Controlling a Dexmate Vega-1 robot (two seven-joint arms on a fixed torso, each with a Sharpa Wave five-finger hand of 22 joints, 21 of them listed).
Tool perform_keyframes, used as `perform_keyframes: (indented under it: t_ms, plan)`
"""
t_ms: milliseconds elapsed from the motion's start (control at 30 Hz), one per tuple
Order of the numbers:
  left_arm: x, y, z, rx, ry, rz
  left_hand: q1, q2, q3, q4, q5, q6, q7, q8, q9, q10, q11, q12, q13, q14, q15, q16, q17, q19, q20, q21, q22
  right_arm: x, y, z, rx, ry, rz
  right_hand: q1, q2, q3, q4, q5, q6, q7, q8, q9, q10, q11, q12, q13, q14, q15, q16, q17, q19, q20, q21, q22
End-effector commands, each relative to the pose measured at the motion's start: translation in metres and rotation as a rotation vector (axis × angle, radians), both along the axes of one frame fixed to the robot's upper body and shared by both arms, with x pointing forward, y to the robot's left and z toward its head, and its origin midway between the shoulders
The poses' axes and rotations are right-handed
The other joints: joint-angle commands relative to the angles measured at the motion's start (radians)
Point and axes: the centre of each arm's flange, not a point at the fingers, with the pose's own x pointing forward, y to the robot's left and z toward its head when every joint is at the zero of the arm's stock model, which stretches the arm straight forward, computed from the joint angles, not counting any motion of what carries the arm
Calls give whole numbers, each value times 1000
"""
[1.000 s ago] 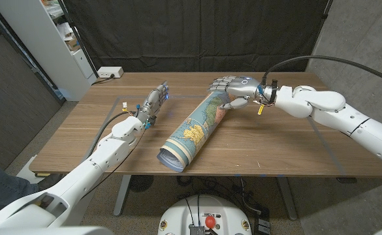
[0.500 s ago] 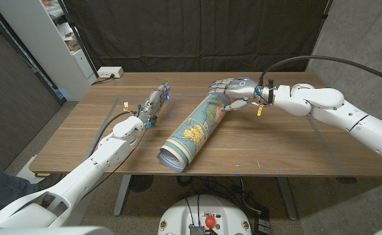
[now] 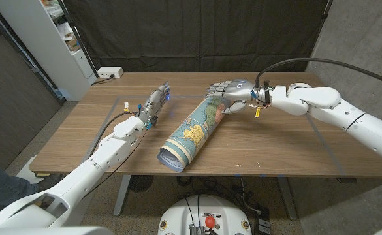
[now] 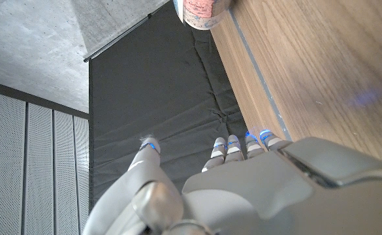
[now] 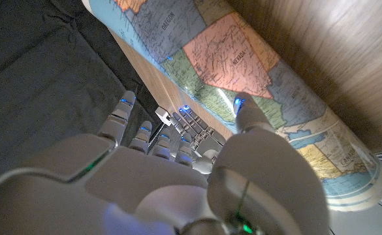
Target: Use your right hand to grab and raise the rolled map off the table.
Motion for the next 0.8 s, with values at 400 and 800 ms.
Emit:
perform_keyframes:
  t_ms: [400, 800]
  plan:
    - [1, 0, -1, 4, 6, -5, -2, 13, 2, -6, 3, 5, -1, 5, 6, 2, 0, 3, 4, -3, 8, 5, 6, -57, 8, -2, 4, 4, 19, -6, -71, -35, -65, 24, -68, -14, 15, 47, -165, 32, -11, 4, -135, 57, -3, 3, -88, 40, 1, 5, -89, 4, -20, 5]
    - [4, 0, 0, 3, 8, -7, -3, 14, 1, -7, 3, 4, -8, 4, 6, 2, 0, 3, 4, -1, 8, 5, 6, -58, 9, -1, 4, 12, 27, -12, -87, -18, -90, 11, -79, -28, 27, 75, -270, 64, -9, 6, -198, 85, -2, 2, -86, 67, 13, 7, -89, 3, -13, 6]
